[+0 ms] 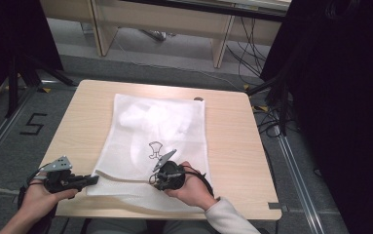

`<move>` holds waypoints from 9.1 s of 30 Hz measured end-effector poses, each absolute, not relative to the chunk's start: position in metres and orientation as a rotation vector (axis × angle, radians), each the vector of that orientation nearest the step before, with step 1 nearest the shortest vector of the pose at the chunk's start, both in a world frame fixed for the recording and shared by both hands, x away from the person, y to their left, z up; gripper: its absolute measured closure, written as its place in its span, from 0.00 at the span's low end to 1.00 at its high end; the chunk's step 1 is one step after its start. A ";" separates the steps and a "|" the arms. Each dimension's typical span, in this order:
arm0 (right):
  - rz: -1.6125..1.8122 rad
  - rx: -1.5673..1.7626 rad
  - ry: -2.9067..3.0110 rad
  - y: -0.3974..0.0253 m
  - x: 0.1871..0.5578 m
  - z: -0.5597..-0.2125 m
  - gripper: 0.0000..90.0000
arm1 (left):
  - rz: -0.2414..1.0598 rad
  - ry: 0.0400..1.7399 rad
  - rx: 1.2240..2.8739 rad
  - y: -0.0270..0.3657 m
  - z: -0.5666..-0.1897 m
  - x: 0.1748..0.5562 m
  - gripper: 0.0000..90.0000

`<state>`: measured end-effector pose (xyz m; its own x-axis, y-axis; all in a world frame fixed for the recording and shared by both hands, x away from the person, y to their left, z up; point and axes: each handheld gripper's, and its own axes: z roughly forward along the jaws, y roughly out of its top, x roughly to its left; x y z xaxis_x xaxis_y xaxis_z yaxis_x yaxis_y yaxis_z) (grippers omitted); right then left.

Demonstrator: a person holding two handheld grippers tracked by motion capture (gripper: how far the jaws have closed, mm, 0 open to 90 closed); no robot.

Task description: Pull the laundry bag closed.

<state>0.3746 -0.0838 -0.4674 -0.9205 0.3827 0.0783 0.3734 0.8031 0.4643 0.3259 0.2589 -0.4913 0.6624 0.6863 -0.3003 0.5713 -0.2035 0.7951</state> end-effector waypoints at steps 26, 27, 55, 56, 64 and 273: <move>0.757 0.646 2.947 -0.092 0.373 -0.464 0.92 | 0.150 1.005 1.883 0.259 -0.491 0.326 0.95; 0.757 0.645 2.949 -0.091 0.373 -0.464 0.92 | 0.150 1.007 1.880 0.259 -0.491 0.326 0.95; 0.761 0.672 2.936 -0.103 0.372 -0.463 0.92 | 0.149 1.013 1.881 0.260 -0.492 0.326 0.95; 0.755 0.678 2.938 -0.104 0.371 -0.462 0.92 | 0.142 1.005 1.893 0.261 -0.492 0.326 0.95; 0.760 0.675 2.937 -0.105 0.371 -0.462 0.92 | 0.142 1.007 1.888 0.261 -0.492 0.326 0.95; 0.713 0.919 2.852 -0.187 0.358 -0.458 0.92 | 0.139 1.026 1.891 0.261 -0.491 0.326 0.95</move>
